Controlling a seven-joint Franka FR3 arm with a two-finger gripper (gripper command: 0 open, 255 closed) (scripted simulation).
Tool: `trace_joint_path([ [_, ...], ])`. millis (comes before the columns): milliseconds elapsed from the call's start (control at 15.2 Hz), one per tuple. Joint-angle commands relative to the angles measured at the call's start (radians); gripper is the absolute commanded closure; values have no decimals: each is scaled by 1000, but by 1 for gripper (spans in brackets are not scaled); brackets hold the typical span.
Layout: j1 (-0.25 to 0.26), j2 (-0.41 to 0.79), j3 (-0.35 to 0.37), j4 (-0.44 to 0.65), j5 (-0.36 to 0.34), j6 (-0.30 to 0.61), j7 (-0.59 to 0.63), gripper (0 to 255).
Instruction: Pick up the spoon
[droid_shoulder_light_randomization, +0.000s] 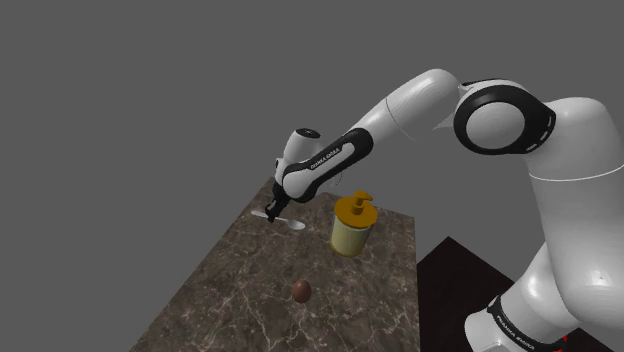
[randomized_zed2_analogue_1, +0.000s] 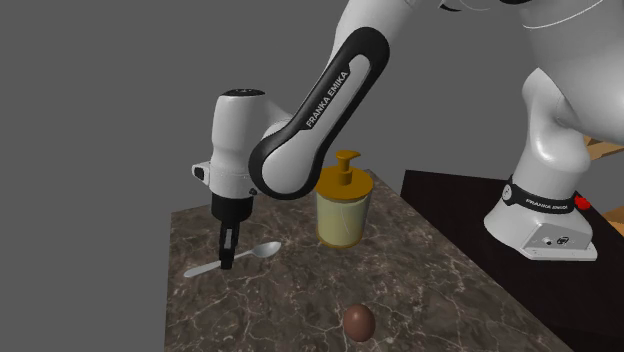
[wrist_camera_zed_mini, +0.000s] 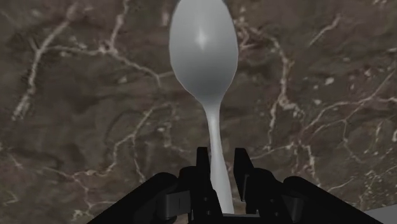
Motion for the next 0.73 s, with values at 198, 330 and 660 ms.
trace_joint_path([
  [198, 0, -24, 0, -8, 0, -16, 3, 255],
  [330, 0, -45, -1, -12, 0, -33, 6, 255],
  [660, 0, -95, -2, -17, -2, -78, 13, 255],
])
